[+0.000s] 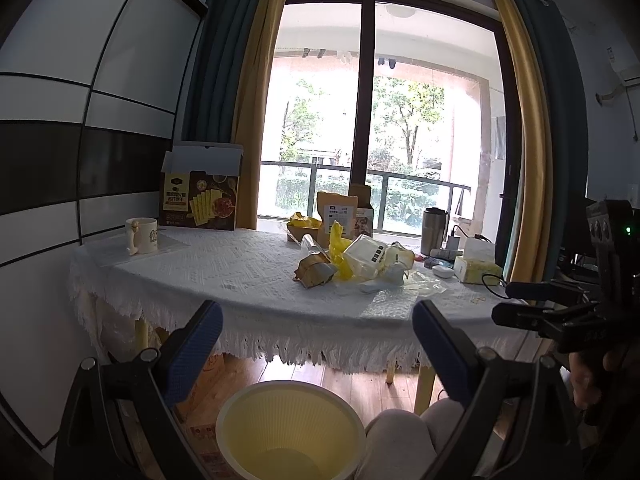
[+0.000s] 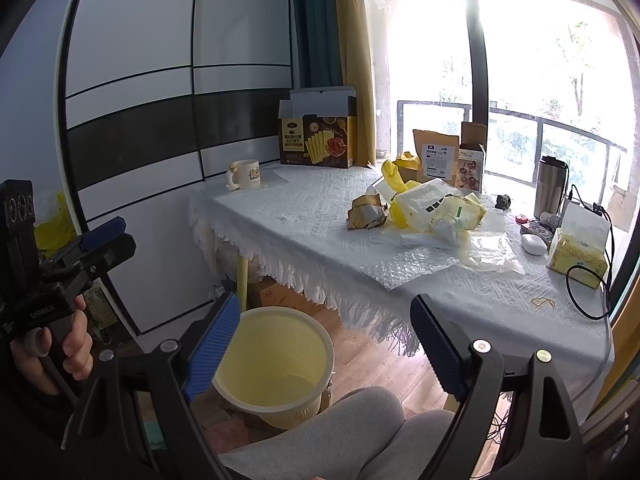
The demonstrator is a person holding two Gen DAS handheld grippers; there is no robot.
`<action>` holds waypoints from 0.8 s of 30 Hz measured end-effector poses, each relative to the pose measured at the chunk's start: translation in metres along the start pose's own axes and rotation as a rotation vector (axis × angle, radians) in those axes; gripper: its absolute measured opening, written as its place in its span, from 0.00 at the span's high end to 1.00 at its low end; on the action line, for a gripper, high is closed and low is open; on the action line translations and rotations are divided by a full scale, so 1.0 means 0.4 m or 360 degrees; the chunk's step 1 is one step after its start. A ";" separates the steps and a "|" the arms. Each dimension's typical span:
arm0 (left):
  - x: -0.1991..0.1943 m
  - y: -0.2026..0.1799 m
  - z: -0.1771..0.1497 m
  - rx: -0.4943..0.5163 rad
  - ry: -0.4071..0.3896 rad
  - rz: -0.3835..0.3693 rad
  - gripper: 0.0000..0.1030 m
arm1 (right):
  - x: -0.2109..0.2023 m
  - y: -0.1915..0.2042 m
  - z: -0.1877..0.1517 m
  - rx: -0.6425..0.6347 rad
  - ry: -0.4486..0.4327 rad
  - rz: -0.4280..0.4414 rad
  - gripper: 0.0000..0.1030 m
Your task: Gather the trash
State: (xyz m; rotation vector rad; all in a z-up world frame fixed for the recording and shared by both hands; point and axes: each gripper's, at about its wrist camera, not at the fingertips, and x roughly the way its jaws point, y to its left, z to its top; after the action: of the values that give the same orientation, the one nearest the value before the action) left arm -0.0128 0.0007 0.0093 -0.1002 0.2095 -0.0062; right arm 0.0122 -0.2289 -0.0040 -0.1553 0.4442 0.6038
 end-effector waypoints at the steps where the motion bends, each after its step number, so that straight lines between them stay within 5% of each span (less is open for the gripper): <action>1: -0.002 -0.001 0.001 0.0001 -0.0001 -0.0003 0.07 | -0.001 0.001 0.000 0.0000 0.0000 -0.0001 0.17; 24: 0.016 0.001 -0.003 0.0021 0.0003 0.0006 0.07 | 0.013 -0.001 -0.011 -0.0005 0.0009 -0.0002 0.17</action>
State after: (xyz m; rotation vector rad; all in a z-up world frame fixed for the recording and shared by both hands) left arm -0.0066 0.0007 0.0066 -0.0867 0.2114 -0.0041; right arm 0.0147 -0.2278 -0.0101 -0.1602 0.4485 0.6031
